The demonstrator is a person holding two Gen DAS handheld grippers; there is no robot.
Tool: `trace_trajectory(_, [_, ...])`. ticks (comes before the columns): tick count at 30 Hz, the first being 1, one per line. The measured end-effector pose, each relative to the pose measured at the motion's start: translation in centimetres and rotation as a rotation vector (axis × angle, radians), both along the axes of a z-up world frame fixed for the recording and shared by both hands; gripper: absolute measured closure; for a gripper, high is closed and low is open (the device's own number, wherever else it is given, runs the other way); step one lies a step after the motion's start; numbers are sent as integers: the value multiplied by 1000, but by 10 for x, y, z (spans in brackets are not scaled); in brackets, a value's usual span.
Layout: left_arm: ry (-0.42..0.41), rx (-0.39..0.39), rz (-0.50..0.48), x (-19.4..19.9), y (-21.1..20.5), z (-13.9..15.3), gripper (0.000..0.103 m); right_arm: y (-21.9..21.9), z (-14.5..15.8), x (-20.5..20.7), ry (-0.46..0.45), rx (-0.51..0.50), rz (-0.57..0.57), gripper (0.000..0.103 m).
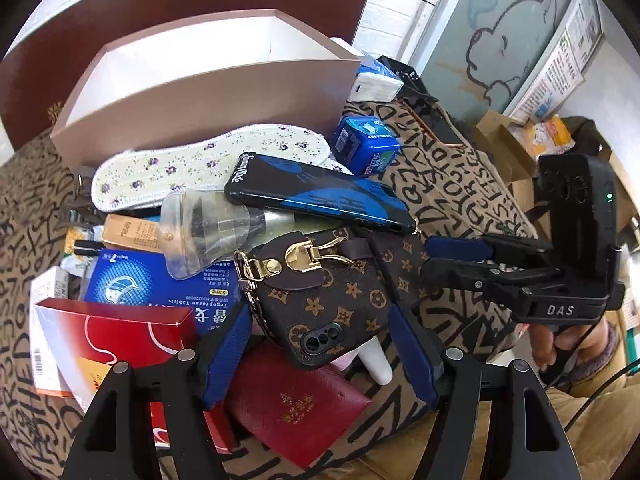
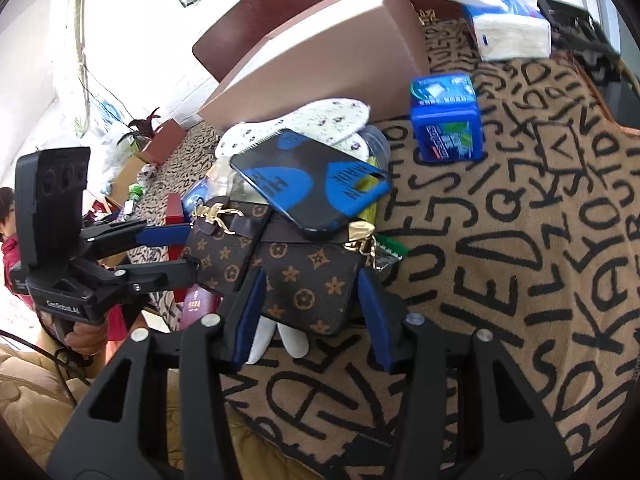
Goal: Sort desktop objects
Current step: 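Position the left tool fingers around the brown monogram phone bag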
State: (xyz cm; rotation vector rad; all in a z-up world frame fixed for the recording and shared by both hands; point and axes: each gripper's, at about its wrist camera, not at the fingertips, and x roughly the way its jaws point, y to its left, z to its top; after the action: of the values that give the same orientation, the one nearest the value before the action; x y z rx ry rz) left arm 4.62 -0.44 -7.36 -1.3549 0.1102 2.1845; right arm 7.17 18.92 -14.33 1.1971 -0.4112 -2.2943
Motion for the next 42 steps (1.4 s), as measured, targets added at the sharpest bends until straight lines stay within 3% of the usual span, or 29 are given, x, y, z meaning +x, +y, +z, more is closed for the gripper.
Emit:
trace_trajectory(5, [-14,9,12,-4,-3,-2,32,-1,0,1,-5,-3,2,52])
trace_trajectory(8, [-28,-10,39,-7,-7,-8,32,7,-10,-5,-50,21,-64,52])
trace_trajectory(10, [-33,2,40,-8,-8,-9,32,13,-18,-8,-82,-42,-69,50])
trace_trajectory(15, [-21,-14,22,-6,-1,-10,34,1,-18,-9,-69,-63,-7,50])
trace_trajectory(23, [-2,-13,38,-2,-6,5,34,-9,8,7,22,-22,14,54])
trace_trajectory(28, [54,2,45,5,-16,27,34,-17,30,15,84,8,35,54])
trace_trajectory(38, [97,9,83,0,-29,40,34,-28,46,10,130,27,62,54])
trace_trajectory(42, [153,18,95,-1,-34,45,33,-31,49,4,172,-4,83,54])
